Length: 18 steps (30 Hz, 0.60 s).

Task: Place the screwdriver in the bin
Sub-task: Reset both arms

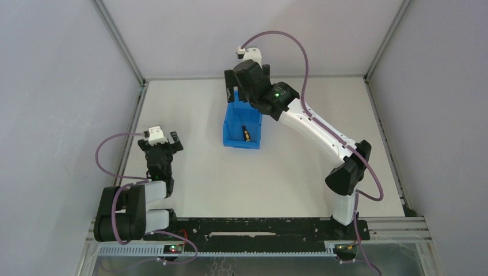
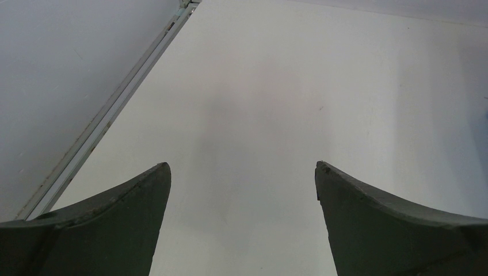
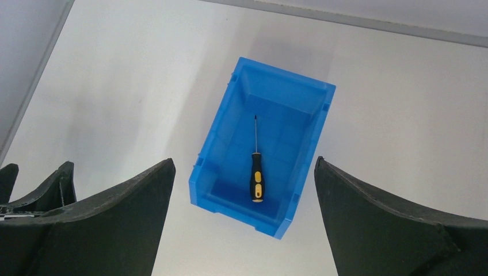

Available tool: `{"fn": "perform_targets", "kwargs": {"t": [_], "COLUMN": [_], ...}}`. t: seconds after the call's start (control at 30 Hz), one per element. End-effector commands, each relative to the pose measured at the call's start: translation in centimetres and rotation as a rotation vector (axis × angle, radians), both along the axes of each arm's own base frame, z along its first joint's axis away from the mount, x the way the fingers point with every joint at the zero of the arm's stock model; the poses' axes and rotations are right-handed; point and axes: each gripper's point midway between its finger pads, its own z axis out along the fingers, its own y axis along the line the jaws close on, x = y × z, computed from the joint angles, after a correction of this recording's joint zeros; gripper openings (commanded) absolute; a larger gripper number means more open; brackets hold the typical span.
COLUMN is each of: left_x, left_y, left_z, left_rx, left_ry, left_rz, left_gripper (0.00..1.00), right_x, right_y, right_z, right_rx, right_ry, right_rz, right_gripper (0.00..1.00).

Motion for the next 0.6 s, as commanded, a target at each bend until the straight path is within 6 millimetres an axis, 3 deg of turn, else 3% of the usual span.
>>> {"fn": "perform_targets", "kwargs": {"t": [0.0, 0.23, 0.4, 0.57], "left_x": [1.0, 0.9, 0.9, 1.0], "left_y": [0.0, 0.1, 0.1, 0.0], "left_z": [2.1, 2.1, 2.1, 2.1], "left_rx": [-0.001, -0.001, -0.001, -0.001], "left_ry": [-0.063, -0.063, -0.062, -0.063], "left_rz": [0.005, 0.007, 0.006, 0.006], "left_gripper": [1.00, 1.00, 1.00, 1.00], "right_x": [-1.0, -0.7, -0.4, -0.9], "right_y": [-2.5, -6.9, -12.5, -17.9], "right_z": [4.3, 3.8, 2.6, 2.8], "right_rx": [0.013, 0.016, 0.014, 0.019], "right_ry": [-0.077, -0.047, -0.027, -0.046], "right_rz": [-0.034, -0.052, -0.112, -0.158], "right_gripper": [1.00, 1.00, 1.00, 1.00]}}
